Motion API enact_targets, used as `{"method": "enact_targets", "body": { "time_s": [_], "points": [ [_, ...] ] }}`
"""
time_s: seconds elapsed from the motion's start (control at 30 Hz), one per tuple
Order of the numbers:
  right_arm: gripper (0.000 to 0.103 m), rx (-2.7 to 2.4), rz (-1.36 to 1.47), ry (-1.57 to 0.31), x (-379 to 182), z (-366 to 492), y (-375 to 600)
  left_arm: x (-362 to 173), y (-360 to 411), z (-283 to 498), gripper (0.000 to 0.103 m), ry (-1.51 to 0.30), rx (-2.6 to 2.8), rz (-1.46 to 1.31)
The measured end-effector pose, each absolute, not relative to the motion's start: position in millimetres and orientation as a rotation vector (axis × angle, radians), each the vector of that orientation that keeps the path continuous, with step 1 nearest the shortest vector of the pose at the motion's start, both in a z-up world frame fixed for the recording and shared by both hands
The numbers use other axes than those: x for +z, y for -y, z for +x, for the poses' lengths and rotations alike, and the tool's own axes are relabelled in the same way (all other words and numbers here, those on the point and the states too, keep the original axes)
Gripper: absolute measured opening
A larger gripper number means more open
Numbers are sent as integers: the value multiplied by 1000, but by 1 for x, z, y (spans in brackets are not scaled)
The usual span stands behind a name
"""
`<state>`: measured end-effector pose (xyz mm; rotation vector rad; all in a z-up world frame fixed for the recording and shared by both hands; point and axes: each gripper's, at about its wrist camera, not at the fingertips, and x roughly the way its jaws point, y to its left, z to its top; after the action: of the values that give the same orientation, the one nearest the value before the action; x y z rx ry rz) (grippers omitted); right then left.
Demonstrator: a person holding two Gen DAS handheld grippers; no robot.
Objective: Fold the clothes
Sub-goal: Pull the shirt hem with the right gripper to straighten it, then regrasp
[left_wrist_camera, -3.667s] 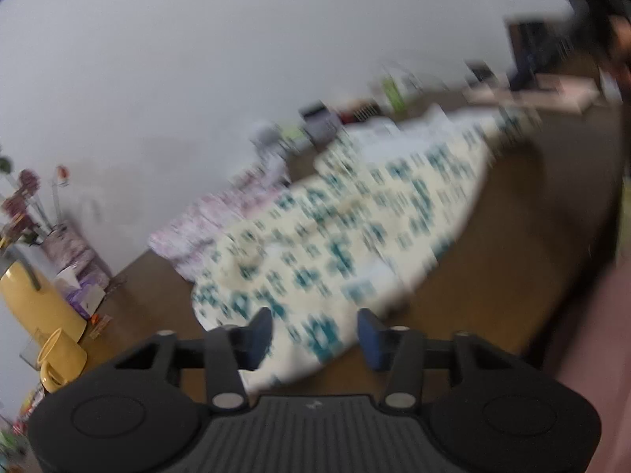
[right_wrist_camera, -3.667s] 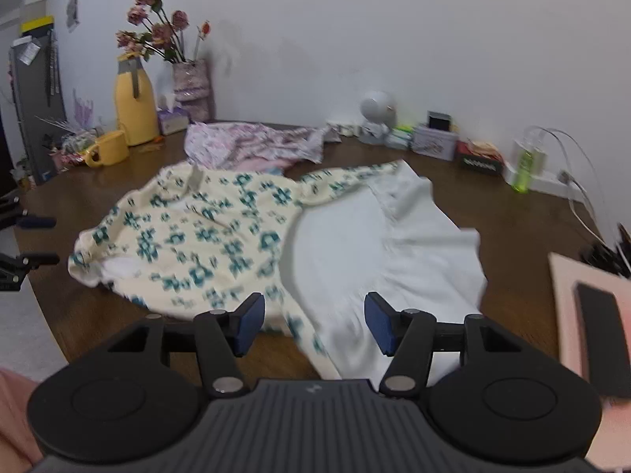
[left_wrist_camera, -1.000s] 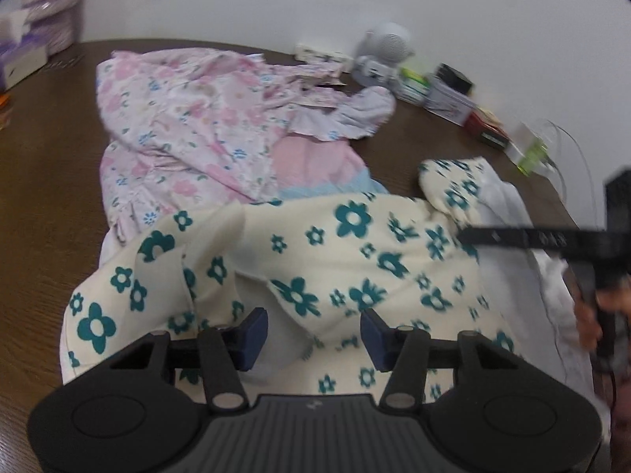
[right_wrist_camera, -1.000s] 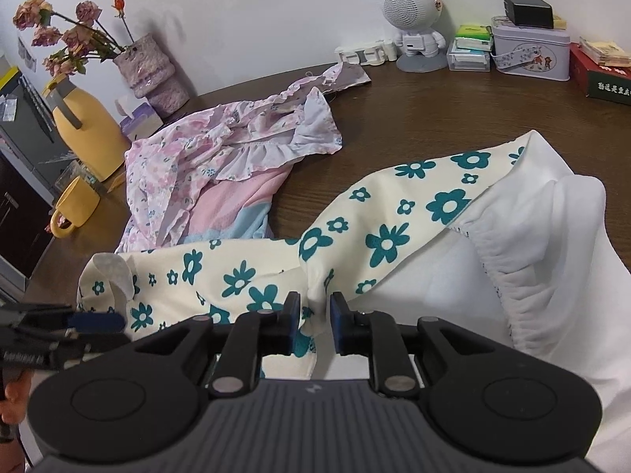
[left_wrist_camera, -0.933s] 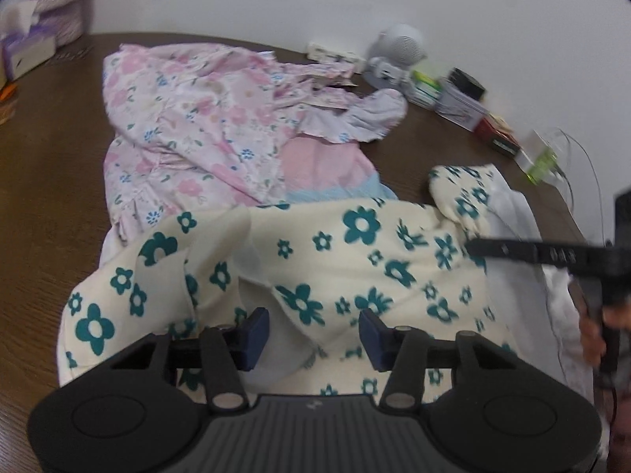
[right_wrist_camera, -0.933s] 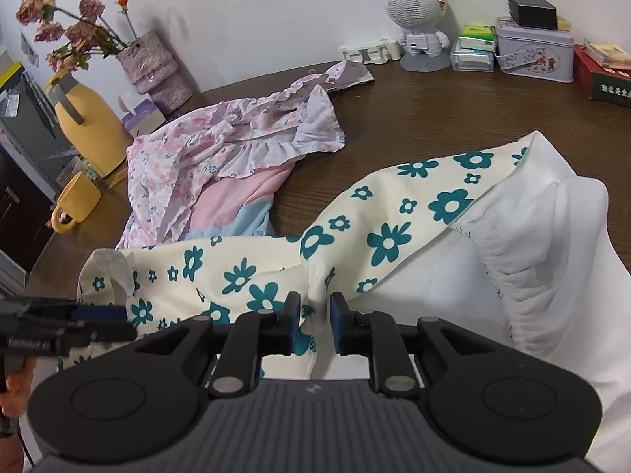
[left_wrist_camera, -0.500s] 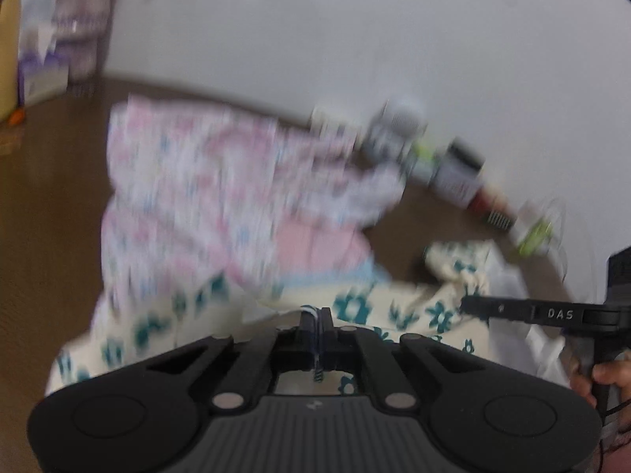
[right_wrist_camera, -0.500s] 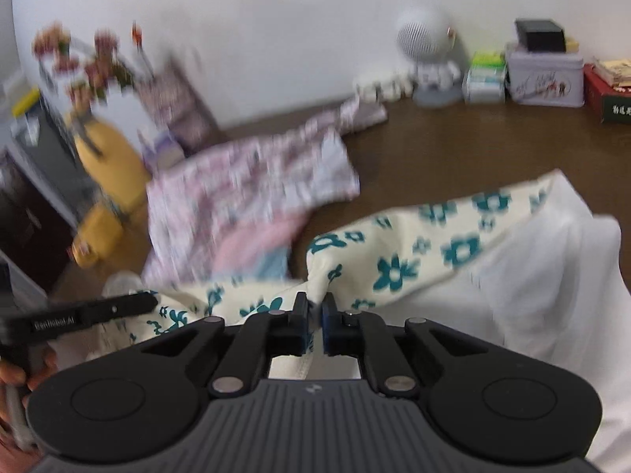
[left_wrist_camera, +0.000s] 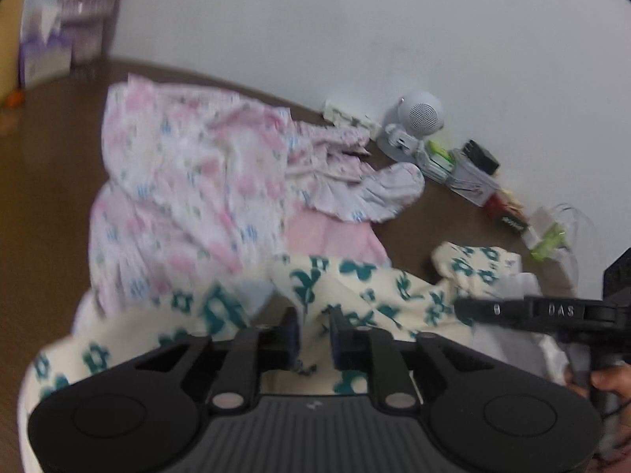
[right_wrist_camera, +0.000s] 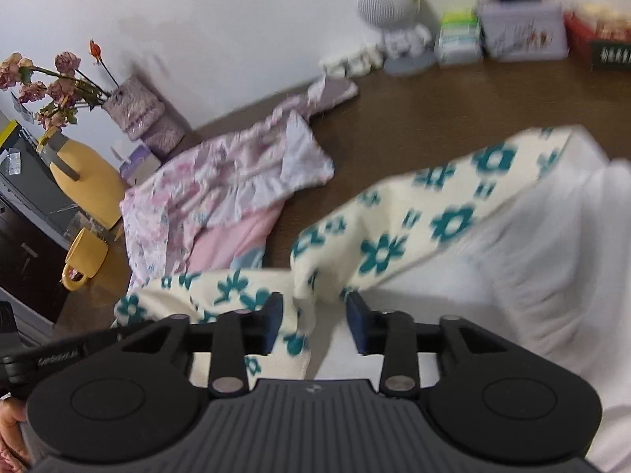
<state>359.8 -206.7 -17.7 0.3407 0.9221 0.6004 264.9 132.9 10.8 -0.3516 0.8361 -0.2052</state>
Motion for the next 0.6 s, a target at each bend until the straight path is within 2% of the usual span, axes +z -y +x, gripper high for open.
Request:
{"method": "enact_targets", "body": {
  "time_s": [0.13,0.2,0.23,0.27,0.33,0.4,0.43,0.47,0.5,0.57,0.6],
  "points": [
    [38,582,329,-948,-16,370,201,13,-133,273,26,-841,-182,-343],
    [31,582,354,-950,-17,374,203,12,-133,282,25,-844,-166,-360],
    [12,583,366,-951,-17,375,204,12,-133,286,22,-836,-160,-368],
    [9,583,378,-952,-18,377,205,12,-134,288,0,-820,-155,-371],
    [9,583,403,-953,-19,380,207,15,-134,289,1,-787,-139,-361],
    [14,583,428,-954,-20,383,209,16,-134,286,1,-773,-123,-346],
    [26,580,442,-955,-20,385,211,16,-135,285,1,-775,-123,-341],
    [44,557,463,-949,-17,387,222,16,-135,284,2,-783,-129,-337],
    [47,512,461,-930,-12,391,233,15,-134,283,4,-791,-132,-329],
    [47,424,455,-891,-1,397,256,13,-133,282,15,-802,-129,-306],
    [47,380,449,-876,4,400,267,12,-132,282,16,-802,-128,-299]
  ]
}}
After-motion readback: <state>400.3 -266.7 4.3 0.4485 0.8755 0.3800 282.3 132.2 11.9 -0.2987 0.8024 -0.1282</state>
